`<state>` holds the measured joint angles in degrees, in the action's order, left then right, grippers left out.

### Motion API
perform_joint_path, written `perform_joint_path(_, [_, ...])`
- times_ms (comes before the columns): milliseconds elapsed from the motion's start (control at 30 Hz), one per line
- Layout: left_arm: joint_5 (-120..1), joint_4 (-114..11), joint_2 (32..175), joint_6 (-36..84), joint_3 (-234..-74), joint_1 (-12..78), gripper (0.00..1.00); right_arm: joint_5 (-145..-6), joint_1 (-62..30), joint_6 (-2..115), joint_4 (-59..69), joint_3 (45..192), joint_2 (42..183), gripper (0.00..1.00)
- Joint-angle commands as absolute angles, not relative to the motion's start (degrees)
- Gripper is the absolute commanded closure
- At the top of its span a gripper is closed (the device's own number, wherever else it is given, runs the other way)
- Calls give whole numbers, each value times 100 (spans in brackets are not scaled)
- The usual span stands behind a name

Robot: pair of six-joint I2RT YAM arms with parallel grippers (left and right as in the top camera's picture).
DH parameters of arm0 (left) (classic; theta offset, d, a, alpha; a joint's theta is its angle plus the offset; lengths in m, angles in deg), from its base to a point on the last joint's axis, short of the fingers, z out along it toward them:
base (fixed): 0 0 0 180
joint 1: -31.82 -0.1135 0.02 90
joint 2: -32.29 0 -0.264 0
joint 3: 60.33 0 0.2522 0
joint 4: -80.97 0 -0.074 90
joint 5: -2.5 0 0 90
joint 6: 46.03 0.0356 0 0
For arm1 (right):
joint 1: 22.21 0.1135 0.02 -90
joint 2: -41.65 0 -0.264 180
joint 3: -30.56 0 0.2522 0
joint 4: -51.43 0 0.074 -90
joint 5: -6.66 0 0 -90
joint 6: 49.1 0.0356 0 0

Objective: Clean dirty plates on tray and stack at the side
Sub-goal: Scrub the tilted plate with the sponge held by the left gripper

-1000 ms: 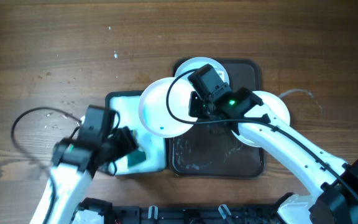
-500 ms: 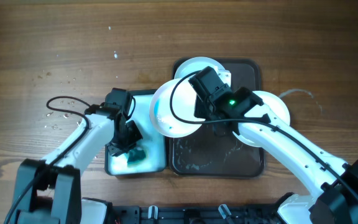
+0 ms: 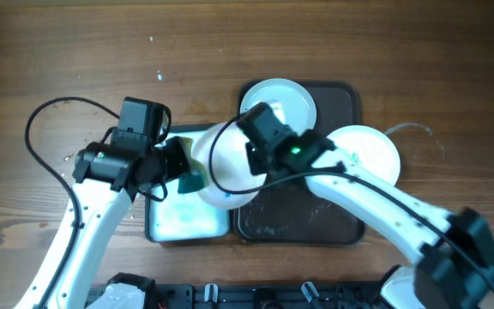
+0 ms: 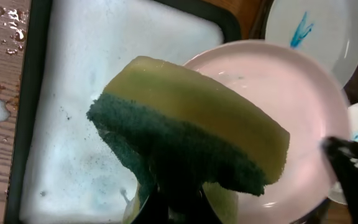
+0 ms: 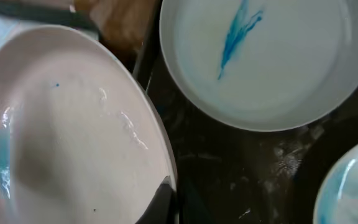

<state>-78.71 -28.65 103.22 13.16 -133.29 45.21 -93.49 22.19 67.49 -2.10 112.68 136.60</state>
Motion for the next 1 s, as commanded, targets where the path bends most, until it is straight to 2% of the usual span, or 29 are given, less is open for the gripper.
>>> perform_joint_path(0, [-7674, -2863, 10466, 1738, -13318, 4547, 96, -9408, 2245, 6508, -180, 11192, 14275, 96])
perform_joint_path(133, [-7326, -3121, 10672, 1828, -13077, 4667, 96, -9386, 2252, 6493, -132, 11192, 14502, 96])
perform_joint_path(333, [-6708, -4752, 11315, 1605, -12253, 5214, 96, -9386, 2252, 6371, -160, 11192, 14500, 96])
perform_joint_path(533, [-6183, -4771, 12064, 1522, -12186, 5483, 96, -9386, 2252, 6358, -223, 11192, 14500, 96])
perform_joint_path(633, [-6590, -4548, 12051, 1524, -12188, 5417, 96, -9386, 2252, 6364, -226, 11192, 14498, 96])
perform_joint_path(833, [-8349, -3659, 11452, 1987, -12188, 4823, 96, -9386, 2252, 6537, -221, 11192, 14493, 96])
perform_joint_path(967, [-8454, -3630, 10904, 2285, -12188, 4573, 96, -9386, 2252, 6539, -223, 11192, 14493, 96])
